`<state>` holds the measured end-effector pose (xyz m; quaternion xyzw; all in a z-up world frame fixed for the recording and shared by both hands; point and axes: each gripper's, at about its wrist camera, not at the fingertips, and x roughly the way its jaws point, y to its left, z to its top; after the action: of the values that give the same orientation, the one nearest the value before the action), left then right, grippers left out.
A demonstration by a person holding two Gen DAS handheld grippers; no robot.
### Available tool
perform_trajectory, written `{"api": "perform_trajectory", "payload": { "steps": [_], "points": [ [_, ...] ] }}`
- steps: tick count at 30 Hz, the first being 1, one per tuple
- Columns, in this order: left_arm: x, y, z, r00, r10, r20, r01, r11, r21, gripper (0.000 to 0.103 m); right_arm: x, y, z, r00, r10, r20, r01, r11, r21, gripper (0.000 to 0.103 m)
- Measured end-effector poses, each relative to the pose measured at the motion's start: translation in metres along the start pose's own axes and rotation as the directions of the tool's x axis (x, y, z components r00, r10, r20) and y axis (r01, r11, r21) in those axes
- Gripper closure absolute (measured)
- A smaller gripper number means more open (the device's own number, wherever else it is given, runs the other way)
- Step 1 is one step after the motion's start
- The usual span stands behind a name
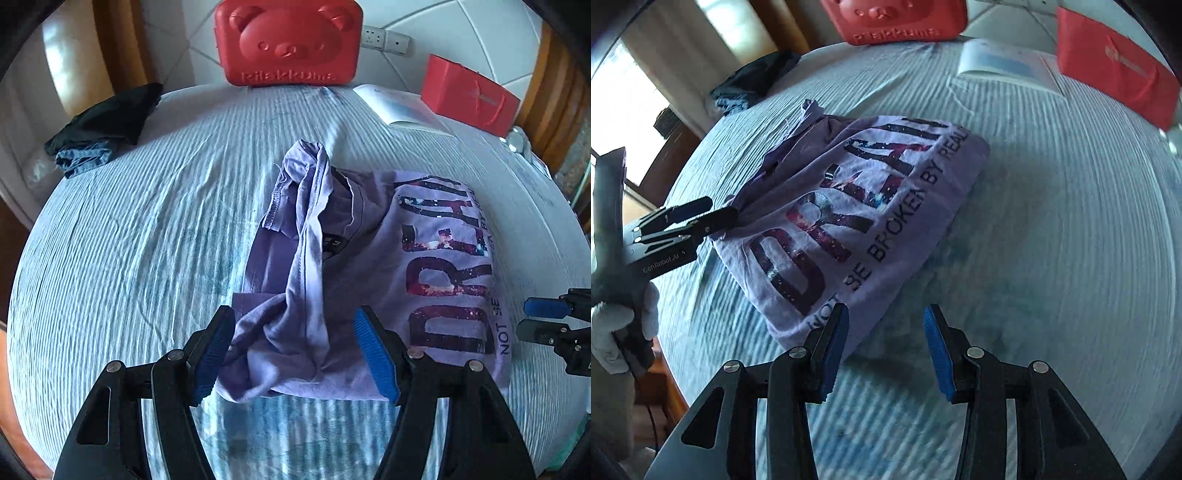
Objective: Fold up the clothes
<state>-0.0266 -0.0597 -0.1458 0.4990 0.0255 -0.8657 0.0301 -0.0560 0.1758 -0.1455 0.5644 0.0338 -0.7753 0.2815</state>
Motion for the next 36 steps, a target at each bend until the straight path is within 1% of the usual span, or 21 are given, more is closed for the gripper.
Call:
{"api": "perform_trajectory", "payload": {
  "steps": [1,2,3,4,5,6,9,11,12,14,16,17,18,19,23,26,29,30,31,32,36],
  "points": [
    [0.003,0.006,0.001,1.000,-0.020,-0.011,0.020,1.000,0.022,0.035,0.000,0.006,-0.004,1.000,-0.001,0.005,0.001,0.999,0.048,0.059],
    [0.006,0.011,0.002,0.999,-0.027,-0.027,0.028,0.999,0.039,0.042,0.001,0.012,-0.008,1.000,-0.007,0.007,0.006,0.997,0.081,0.059],
    [0.011,0.017,0.004,0.998,-0.029,-0.047,0.031,0.998,0.049,0.068,0.005,0.019,-0.010,1.000,-0.018,0.000,0.017,0.995,0.094,0.059],
    [0.015,0.023,0.005,0.998,-0.030,-0.064,0.034,0.998,0.053,0.082,0.010,0.027,-0.012,0.999,-0.031,-0.012,0.032,0.994,0.100,0.067],
    [0.018,0.031,0.007,0.997,-0.031,-0.074,0.034,0.999,0.040,0.094,0.016,0.034,-0.013,0.999,-0.044,-0.025,0.046,0.993,0.106,0.084],
    [0.021,0.040,0.009,0.996,-0.033,-0.084,0.036,0.999,0.029,0.094,0.022,0.040,-0.015,0.996,-0.072,-0.042,0.077,0.991,0.109,0.087],
    [0.025,0.058,0.014,0.995,-0.024,-0.099,0.027,0.999,0.028,0.094,0.031,0.045,-0.018,0.988,-0.138,-0.068,0.147,0.978,0.149,0.087],
    [0.026,0.068,0.018,0.994,-0.024,-0.103,0.026,0.999,0.024,0.094,0.028,0.044,-0.019,0.986,-0.148,-0.081,0.160,0.972,0.171,0.087],
    [0.023,0.070,0.022,0.995,-0.044,-0.094,0.045,0.999,0.015,0.094,0.025,0.043,-0.019,0.986,-0.145,-0.082,0.158,0.970,0.186,0.087],
    [0.013,0.067,0.036,0.994,-0.084,-0.062,0.085,0.996,0.015,0.092,0.011,0.037,-0.018,0.991,-0.125,-0.051,0.133,0.966,0.221,0.086],
    [0.004,0.063,0.050,0.992,-0.125,-0.030,0.126,0.992,0.020,0.079,-0.004,0.030,-0.012,0.991,-0.131,-0.003,0.127,0.961,0.245,0.085],
    [0.003,0.059,0.060,0.989,-0.145,-0.013,0.145,0.989,0.029,0.064,-0.012,0.025,-0.008,0.990,-0.138,0.023,0.127,0.958,0.256,0.084],
    [0.004,0.054,0.070,0.987,-0.158,-0.002,0.158,0.987,0.034,0.056,-0.018,0.021,-0.003,0.989,-0.143,0.045,0.126,0.955,0.268,0.084],
    [0.007,0.049,0.079,0.985,-0.172,0.006,0.172,0.984,0.037,0.056,-0.021,0.015,0.003,0.987,-0.147,0.063,0.123,0.951,0.282,0.084],
    [0.039,0.026,0.112,0.977,-0.211,-0.028,0.212,0.977,0.035,0.056,-0.021,-0.005,0.020,0.982,-0.166,0.084,0.131,0.936,0.327,0.084],
    [0.061,0.012,0.122,0.977,-0.205,-0.060,0.209,0.977,0.052,0.056,-0.018,-0.017,0.024,0.983,-0.165,0.082,0.127,0.930,0.345,0.084],
    [0.080,0.003,0.124,0.980,-0.175,-0.091,0.184,0.978,0.095,0.058,-0.006,-0.023,0.032,0.986,-0.143,0.086,0.106,0.933,0.345,0.083],
    [0.084,0.003,0.124,0.984,-0.152,-0.093,0.163,0.980,0.115,0.074,-0.002,-0.024,0.036,0.987,-0.131,0.091,0.092,0.935,0.343,0.083],
    [0.088,0.004,0.124,0.986,-0.133,-0.096,0.145,0.981,0.130,0.084,0.002,-0.024,0.040,0.988,-0.117,0.099,0.077,0.937,0.341,0.083],
    [0.089,0.009,0.126,0.988,-0.125,-0.096,0.136,0.982,0.128,0.091,0.006,-0.024,0.043,0.989,-0.104,0.106,0.063,0.939,0.339,0.083],
    [0.087,0.043,0.138,0.994,-0.092,-0.066,0.097,0.993,0.075,0.092,0.024,-0.022,0.056,0.992,-0.091,0.089,0.057,0.942,0.331,0.083]
  ]
}}
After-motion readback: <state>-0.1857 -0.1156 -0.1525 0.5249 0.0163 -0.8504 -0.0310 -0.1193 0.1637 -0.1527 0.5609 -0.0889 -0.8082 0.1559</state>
